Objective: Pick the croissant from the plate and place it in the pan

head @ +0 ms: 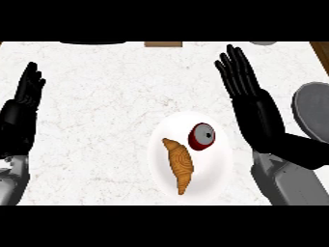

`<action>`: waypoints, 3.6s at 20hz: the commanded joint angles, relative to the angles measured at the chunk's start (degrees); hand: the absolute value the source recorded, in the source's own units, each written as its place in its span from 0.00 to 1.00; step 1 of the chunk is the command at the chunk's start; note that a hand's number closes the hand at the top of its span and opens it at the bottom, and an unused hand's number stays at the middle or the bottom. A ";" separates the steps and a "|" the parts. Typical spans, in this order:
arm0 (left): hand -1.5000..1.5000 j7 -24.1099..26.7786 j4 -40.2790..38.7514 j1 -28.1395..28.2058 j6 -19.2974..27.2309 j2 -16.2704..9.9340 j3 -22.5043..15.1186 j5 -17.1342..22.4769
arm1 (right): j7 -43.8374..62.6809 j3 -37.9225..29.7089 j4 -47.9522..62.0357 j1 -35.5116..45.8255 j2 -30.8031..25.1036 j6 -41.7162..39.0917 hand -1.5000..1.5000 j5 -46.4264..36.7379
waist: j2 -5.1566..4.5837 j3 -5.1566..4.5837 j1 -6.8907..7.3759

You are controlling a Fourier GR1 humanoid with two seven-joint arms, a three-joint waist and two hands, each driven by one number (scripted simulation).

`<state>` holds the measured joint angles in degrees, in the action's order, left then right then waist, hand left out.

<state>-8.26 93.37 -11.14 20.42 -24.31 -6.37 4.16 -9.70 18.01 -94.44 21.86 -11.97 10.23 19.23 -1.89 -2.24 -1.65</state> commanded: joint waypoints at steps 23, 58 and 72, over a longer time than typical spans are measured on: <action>0.50 -0.01 -2.55 5.43 -9.10 6.45 2.43 10.27 | -12.14 2.42 10.24 7.75 -23.98 -25.23 0.00 -23.80 | 1.87 2.19 2.52; 0.50 -5.93 -0.98 0.81 -9.23 10.15 4.99 6.38 | 20.91 23.02 -8.89 10.75 -12.55 -53.20 0.00 -63.56 | 1.96 2.25 1.70; 0.50 -6.69 -3.12 -1.07 -11.50 11.22 7.18 4.43 | 22.46 26.67 1.01 7.13 -0.36 -52.12 0.00 -78.62 | 1.87 2.24 1.77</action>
<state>-13.75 91.45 -9.79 8.17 -13.89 0.99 10.25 12.85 44.77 -97.38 29.12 -15.71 -42.90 -55.75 0.02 0.00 0.14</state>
